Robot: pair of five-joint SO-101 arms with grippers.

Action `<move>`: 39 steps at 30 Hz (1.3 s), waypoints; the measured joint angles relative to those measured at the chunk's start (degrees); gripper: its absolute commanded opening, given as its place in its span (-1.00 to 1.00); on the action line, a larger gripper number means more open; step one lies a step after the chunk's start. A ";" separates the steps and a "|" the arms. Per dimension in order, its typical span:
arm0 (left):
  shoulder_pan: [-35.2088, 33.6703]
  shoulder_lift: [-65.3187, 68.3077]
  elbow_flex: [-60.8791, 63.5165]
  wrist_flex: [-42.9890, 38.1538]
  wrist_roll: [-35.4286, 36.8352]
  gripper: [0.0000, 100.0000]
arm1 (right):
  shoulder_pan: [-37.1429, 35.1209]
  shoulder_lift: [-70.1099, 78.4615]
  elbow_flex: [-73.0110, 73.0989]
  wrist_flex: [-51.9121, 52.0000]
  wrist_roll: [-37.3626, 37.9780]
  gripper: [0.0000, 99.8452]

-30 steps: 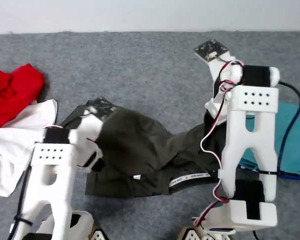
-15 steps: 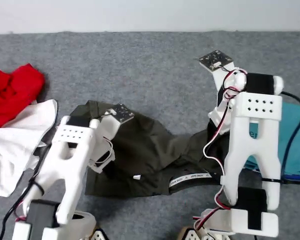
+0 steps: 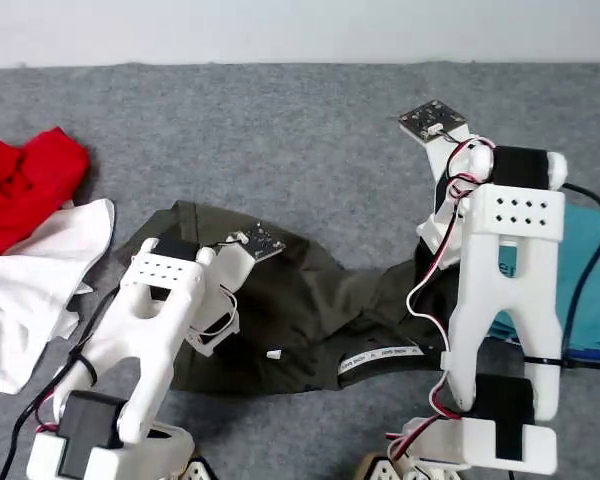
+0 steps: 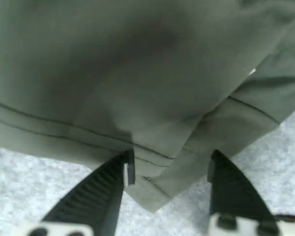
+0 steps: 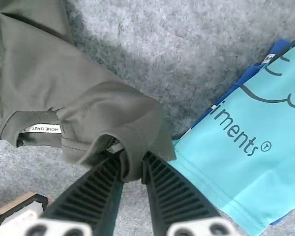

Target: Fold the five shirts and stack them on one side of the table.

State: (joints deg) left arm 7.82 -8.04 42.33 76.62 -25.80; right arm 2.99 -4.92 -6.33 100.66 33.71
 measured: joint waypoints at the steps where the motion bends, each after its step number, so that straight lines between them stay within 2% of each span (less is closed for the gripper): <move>1: 0.00 0.00 0.00 0.00 0.00 -0.58 | 0.00 0.00 0.00 0.00 0.00 -0.98; 23: 0.00 3.08 0.44 -2.55 0.09 -0.58 | 0.00 0.00 0.00 0.00 0.00 -0.98; 31: 0.00 7.30 0.26 -4.31 0.09 -0.75 | 0.00 0.00 0.00 0.00 0.00 -0.98; 39: 0.00 7.30 0.26 -4.48 0.09 -0.76 | 0.00 0.00 0.00 0.00 0.00 -0.98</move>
State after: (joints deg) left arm 7.82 -0.75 42.59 72.13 -25.71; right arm 2.99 -4.92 -6.33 100.66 33.71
